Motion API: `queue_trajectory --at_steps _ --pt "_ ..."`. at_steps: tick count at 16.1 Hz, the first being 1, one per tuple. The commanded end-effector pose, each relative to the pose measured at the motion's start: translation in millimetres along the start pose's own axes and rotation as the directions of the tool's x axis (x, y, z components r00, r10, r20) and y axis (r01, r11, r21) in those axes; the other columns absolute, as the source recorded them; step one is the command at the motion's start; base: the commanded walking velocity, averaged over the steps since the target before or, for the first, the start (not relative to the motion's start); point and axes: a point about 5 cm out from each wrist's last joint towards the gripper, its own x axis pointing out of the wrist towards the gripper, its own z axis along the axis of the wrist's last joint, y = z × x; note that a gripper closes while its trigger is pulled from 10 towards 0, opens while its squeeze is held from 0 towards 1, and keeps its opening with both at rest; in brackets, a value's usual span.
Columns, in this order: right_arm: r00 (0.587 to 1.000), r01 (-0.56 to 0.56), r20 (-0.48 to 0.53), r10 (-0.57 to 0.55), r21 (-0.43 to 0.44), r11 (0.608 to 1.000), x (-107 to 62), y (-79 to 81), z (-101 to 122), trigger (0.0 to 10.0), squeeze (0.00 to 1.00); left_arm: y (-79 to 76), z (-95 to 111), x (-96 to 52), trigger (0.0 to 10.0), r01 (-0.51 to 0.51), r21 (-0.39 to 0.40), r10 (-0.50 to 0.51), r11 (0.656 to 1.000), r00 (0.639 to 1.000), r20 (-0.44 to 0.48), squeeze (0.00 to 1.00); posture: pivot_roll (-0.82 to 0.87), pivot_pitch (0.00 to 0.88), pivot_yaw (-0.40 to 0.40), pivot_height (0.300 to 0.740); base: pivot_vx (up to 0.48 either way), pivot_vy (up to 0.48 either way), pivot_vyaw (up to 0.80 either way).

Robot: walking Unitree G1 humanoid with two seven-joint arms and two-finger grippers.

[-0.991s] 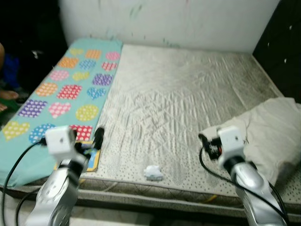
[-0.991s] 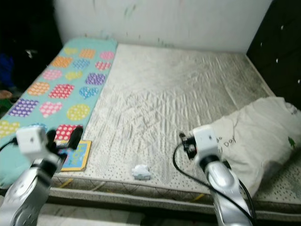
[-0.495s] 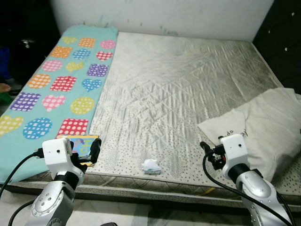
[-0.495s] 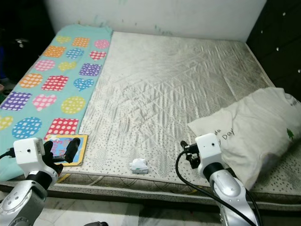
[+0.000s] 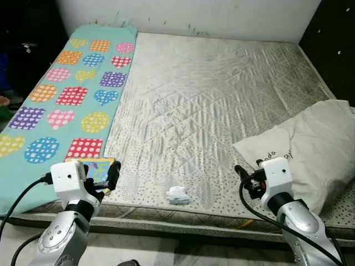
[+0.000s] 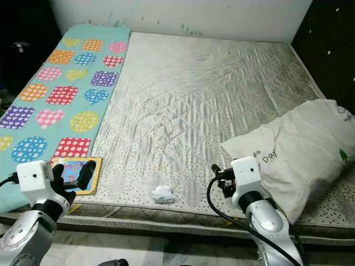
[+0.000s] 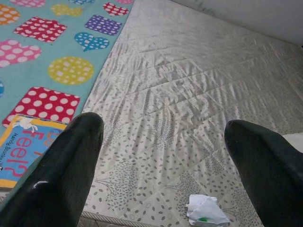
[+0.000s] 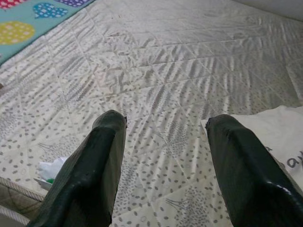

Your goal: Clean up the room

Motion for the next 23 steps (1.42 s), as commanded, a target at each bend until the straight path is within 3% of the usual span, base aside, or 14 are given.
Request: queue_trajectory --at_steps 1,10,11,13,14,15,16,19,23 --pt "1.000 0.009 0.028 -0.009 0.002 1.000 -0.8 -2.6 5 10.0 0.00 1.1 -2 0.5 10.0 -0.001 -0.005 0.001 1.000 1.000 -0.012 0.00 -0.05 0.141 -0.040 0.695 0.000 0.000 0.00" --pt "0.999 -0.005 0.045 0.005 0.010 1.000 2.2 -1.7 6 10.0 0.00 0.0 -1 3.0 10.0 -0.005 0.006 0.005 1.000 1.000 0.002 0.00 -0.05 0.124 -0.041 0.596 0.000 0.000 0.00" --pt "0.999 -0.005 0.051 0.006 -0.011 1.000 4.4 -2.5 8 10.0 0.00 0.8 1 3.5 10.0 -0.022 0.014 0.021 1.000 1.000 0.018 0.00 -0.05 0.123 -0.041 0.596 0.000 0.000 0.00" --pt "0.992 0.022 0.126 0.008 -0.232 0.972 11.3 -2.3 21 10.0 0.00 4.2 6 4.8 10.0 -0.059 0.019 0.058 0.998 0.997 0.050 0.00 -0.05 0.123 -0.042 0.596 0.000 0.000 0.00" --pt "0.987 0.015 0.160 0.013 -0.173 0.985 14.1 -3.3 26 10.0 0.00 5.1 6 5.2 10.0 -0.065 0.017 0.064 0.998 0.997 0.053 0.00 -0.05 0.122 -0.043 0.596 0.000 0.000 0.00" --pt "0.991 0.010 0.132 0.003 -0.097 0.995 16.2 -5.8 25 10.0 0.00 5.8 6 5.4 10.0 -0.071 0.020 0.070 0.997 0.996 0.054 0.00 -0.05 0.122 -0.045 0.596 0.000 0.000 0.00" --pt "0.985 0.035 0.167 -0.039 0.029 0.999 16.9 -10.7 30 10.0 0.00 6.0 7 5.3 10.0 -0.075 0.018 0.074 0.997 0.995 0.060 0.00 -0.05 0.124 -0.045 0.596 0.000 0.000 0.00" --pt "0.977 -0.007 0.211 0.000 0.030 1.000 12.4 -10.1 35 10.0 0.00 8.6 9 3.9 10.0 -0.106 0.011 0.105 0.994 0.991 0.080 0.00 -0.05 0.128 -0.049 0.596 0.000 0.000 0.00" --pt "0.980 -0.028 0.199 0.006 0.108 0.994 10.3 -5.8 31 10.0 0.00 8.7 8 5.0 10.0 -0.108 0.004 0.107 0.994 0.991 0.080 0.00 -0.05 0.133 -0.047 0.596 0.000 0.000 0.00"
